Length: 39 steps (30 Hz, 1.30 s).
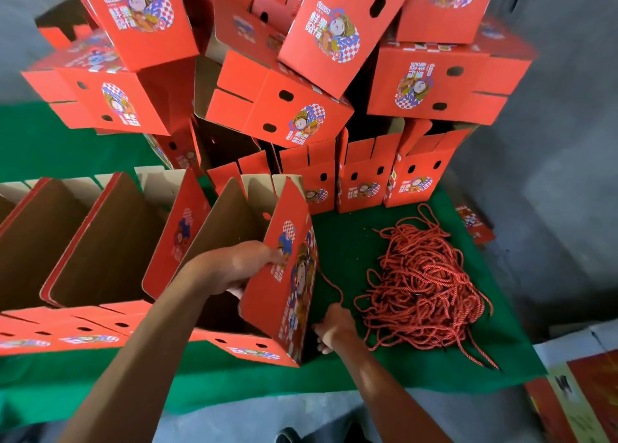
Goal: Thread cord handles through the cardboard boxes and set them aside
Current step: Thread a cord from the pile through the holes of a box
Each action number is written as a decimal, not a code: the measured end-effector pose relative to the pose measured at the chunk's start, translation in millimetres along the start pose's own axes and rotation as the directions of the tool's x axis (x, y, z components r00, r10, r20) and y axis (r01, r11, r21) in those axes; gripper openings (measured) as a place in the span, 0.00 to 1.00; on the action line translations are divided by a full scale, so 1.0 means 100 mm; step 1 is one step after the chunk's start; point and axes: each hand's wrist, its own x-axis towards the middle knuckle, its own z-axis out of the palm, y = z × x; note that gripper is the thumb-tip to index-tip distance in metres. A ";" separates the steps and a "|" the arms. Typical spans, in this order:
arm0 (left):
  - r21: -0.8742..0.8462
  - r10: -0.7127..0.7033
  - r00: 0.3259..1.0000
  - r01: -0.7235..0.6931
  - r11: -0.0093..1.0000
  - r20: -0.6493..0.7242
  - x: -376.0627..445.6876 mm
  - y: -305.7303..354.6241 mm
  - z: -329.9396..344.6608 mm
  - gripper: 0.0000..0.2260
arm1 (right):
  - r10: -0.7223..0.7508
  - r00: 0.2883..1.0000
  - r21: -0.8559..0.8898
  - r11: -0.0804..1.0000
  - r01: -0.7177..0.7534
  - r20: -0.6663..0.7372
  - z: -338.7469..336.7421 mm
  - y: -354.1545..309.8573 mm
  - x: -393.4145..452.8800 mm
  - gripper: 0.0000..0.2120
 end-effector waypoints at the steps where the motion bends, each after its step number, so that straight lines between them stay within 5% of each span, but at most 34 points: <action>1: -0.017 0.007 1.000 -0.007 1.000 -0.002 -0.01 -0.03 -0.02 0.14 | 0.014 1.000 -0.006 1.000 -0.013 0.027 0.03 0.00 -0.01 0.07; 5: -0.092 0.026 1.000 -0.026 0.995 -0.006 -0.10 -0.11 -0.07 0.13 | -0.020 0.997 0.085 0.996 0.014 0.072 0.04 0.02 -0.10 0.11; 7: -0.114 0.040 0.999 -0.040 0.993 -0.008 -0.12 -0.14 -0.08 0.13 | -0.131 0.991 0.266 0.957 0.119 0.026 -0.02 0.04 -0.20 0.16; 9: -0.129 0.060 0.998 -0.062 0.990 -0.024 -0.11 -0.16 -0.09 0.15 | -0.263 0.964 0.492 0.833 0.251 -0.047 -0.09 0.04 -0.34 0.14; 12: -0.122 0.092 0.995 -0.097 0.988 -0.047 -0.07 -0.19 -0.05 0.16 | -0.351 0.935 0.790 0.558 0.254 -0.052 -0.20 -0.09 -0.62 0.05; 15: -0.127 0.126 0.992 -0.128 0.984 -0.021 -0.04 -0.19 -0.03 0.16 | -0.433 0.900 0.874 0.417 0.251 -0.051 -0.21 -0.24 -0.84 0.04; 26: -0.213 0.125 0.991 -0.132 0.968 -0.045 -0.02 -0.19 0.09 0.18 | -0.330 0.905 0.834 0.389 0.391 -0.270 -0.03 -0.31 -0.94 0.09; 32: -0.368 0.124 0.988 -0.080 0.926 0.096 0.04 -0.18 0.16 0.39 | -0.355 0.918 0.807 0.483 0.340 -0.175 -0.16 -0.22 -0.89 0.10; 34: -0.380 0.074 0.985 -0.010 0.925 0.155 0.03 -0.19 0.14 0.38 | -0.371 0.920 0.791 0.522 0.319 -0.126 -0.27 -0.22 -0.84 0.09; 37: -0.074 0.114 0.986 -0.106 0.992 0.120 0.08 -0.20 0.18 0.18 | -0.455 0.885 0.726 0.577 0.375 -0.097 -0.36 -0.28 -0.80 0.08; 39: 0.213 0.185 0.982 -0.191 0.958 0.045 0.14 -0.20 0.24 0.14 | -0.505 0.860 0.730 0.560 0.392 -0.075 -0.36 -0.29 -0.76 0.09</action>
